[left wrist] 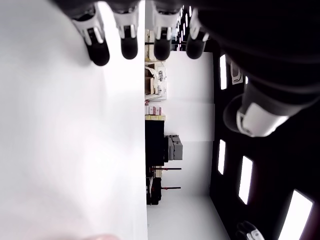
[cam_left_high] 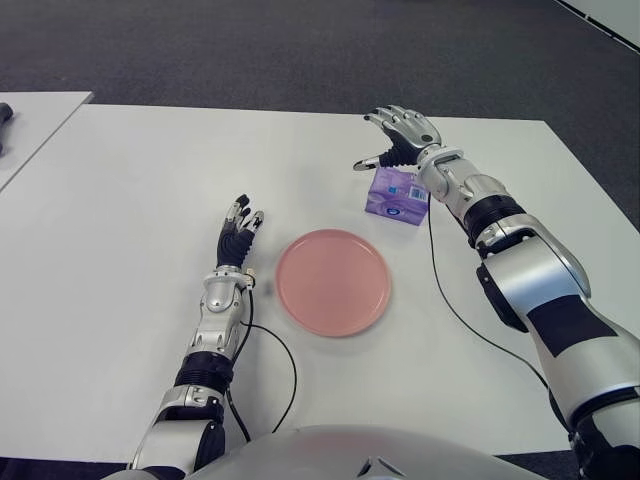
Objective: Put the tissue paper into the plate.
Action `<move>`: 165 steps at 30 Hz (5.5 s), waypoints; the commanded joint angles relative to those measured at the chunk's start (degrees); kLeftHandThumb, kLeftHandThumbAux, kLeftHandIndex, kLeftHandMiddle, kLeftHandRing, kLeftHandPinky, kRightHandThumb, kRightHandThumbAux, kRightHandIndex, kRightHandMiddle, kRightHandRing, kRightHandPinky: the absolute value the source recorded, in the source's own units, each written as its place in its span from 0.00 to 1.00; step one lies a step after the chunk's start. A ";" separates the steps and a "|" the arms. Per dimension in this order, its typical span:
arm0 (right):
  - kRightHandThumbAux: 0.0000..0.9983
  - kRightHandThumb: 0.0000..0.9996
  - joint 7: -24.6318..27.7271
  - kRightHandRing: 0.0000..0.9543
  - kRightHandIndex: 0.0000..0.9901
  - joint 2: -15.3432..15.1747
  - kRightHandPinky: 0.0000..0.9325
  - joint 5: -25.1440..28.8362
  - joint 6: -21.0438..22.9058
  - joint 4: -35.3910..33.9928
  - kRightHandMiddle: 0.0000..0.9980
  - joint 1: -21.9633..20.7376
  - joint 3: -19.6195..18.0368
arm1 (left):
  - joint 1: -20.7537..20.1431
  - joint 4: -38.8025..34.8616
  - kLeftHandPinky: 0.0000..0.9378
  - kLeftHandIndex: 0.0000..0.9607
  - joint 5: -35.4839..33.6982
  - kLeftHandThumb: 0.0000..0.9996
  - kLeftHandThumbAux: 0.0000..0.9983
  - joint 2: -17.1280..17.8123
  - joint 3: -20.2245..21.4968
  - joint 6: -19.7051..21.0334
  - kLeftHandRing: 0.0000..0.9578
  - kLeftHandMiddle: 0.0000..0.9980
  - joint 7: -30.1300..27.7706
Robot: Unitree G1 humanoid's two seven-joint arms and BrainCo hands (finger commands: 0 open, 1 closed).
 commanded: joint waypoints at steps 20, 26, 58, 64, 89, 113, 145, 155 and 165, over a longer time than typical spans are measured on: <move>0.25 0.40 1.61 0.00 0.00 -1.02 0.00 0.67 2.39 1.85 0.00 -0.61 2.13 | 1.81 -0.18 0.00 0.00 0.20 0.00 0.51 -0.94 -0.10 1.80 0.00 0.00 0.90; 0.25 0.38 3.30 0.00 0.00 -1.62 0.00 1.01 3.30 1.81 0.00 -0.70 2.02 | 2.02 -0.44 0.00 0.00 0.09 0.00 0.49 -0.76 -0.03 1.99 0.00 0.00 0.65; 0.21 0.40 8.10 0.00 0.00 -0.69 0.00 2.85 6.35 2.01 0.00 2.54 2.28 | 2.40 0.28 0.00 0.00 0.27 0.00 0.44 0.07 0.19 0.86 0.00 0.00 -0.05; 0.24 0.41 8.67 0.00 0.00 -0.09 0.00 2.77 7.18 2.28 0.00 3.50 2.55 | 2.62 -0.04 0.00 0.00 0.36 0.00 0.44 -0.06 0.26 1.02 0.00 0.00 0.47; 0.25 0.42 8.01 0.00 0.00 2.95 0.00 2.24 9.25 3.25 0.00 7.75 3.59 | 2.86 -0.09 0.00 0.00 1.12 0.00 0.42 -0.20 0.01 0.87 0.00 0.00 1.35; 0.24 0.40 8.43 0.00 0.00 2.61 0.00 2.29 11.47 4.00 0.00 11.08 5.32 | 3.12 0.54 0.00 0.00 0.14 0.00 0.45 -0.05 0.20 -0.58 0.00 0.00 0.15; 0.21 0.37 9.15 0.00 0.00 -0.82 0.00 1.85 15.32 4.60 0.00 14.84 5.43 | 3.97 -0.47 0.00 0.00 0.06 0.00 0.45 0.87 0.49 -0.12 0.00 0.00 -0.13; 0.22 0.35 9.98 0.00 0.00 -1.32 0.00 2.20 15.15 4.49 0.00 15.70 5.44 | 3.74 0.78 0.00 0.00 0.34 0.00 0.46 1.38 0.51 -1.63 0.00 0.00 -0.30; 0.22 0.35 11.83 0.00 0.00 -1.05 0.00 2.68 15.48 4.68 0.00 16.76 5.12 | 3.78 1.08 0.00 0.00 0.09 0.00 0.43 1.62 0.68 -1.74 0.00 0.00 -0.36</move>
